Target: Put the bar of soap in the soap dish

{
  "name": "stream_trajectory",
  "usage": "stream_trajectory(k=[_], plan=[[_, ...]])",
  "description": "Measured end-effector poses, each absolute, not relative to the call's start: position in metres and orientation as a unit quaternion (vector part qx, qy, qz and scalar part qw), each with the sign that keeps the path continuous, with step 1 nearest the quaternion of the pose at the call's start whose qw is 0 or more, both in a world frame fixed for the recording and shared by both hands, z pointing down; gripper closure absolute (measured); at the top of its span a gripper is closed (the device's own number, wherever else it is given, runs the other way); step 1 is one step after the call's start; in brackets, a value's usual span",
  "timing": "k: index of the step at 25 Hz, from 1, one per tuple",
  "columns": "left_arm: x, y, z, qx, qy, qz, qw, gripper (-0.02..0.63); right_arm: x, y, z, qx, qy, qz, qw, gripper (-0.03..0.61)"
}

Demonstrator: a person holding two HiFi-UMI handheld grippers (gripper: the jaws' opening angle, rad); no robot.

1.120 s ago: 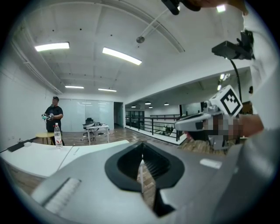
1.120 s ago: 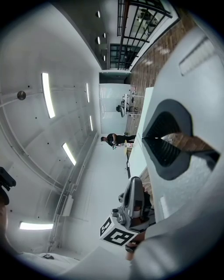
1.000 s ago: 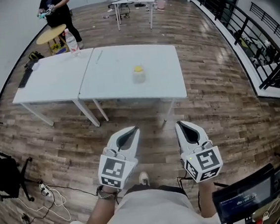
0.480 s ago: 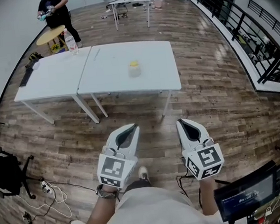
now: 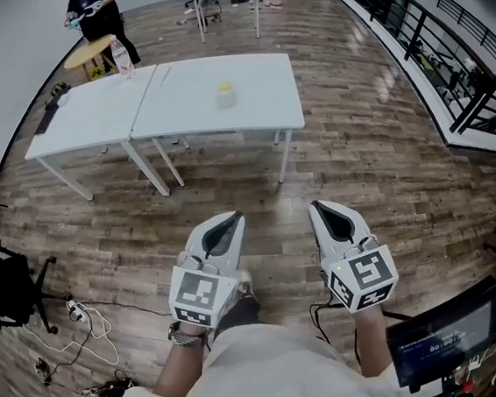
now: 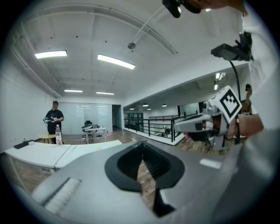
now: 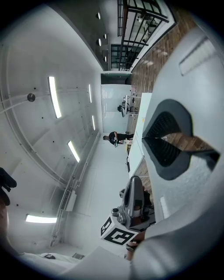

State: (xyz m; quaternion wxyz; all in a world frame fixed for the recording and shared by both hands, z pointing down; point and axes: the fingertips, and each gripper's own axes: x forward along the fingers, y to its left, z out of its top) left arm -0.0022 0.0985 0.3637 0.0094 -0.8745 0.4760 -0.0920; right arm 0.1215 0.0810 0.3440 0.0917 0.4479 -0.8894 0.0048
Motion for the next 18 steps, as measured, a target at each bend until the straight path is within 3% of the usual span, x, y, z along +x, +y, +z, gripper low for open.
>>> stream_trajectory(k=[18], plan=[[0.038, 0.241, 0.361, -0.866, 0.491, -0.095, 0.012, 0.606, 0.166, 0.218, 0.333, 0.442, -0.893, -0.002, 0.083, 0.575]])
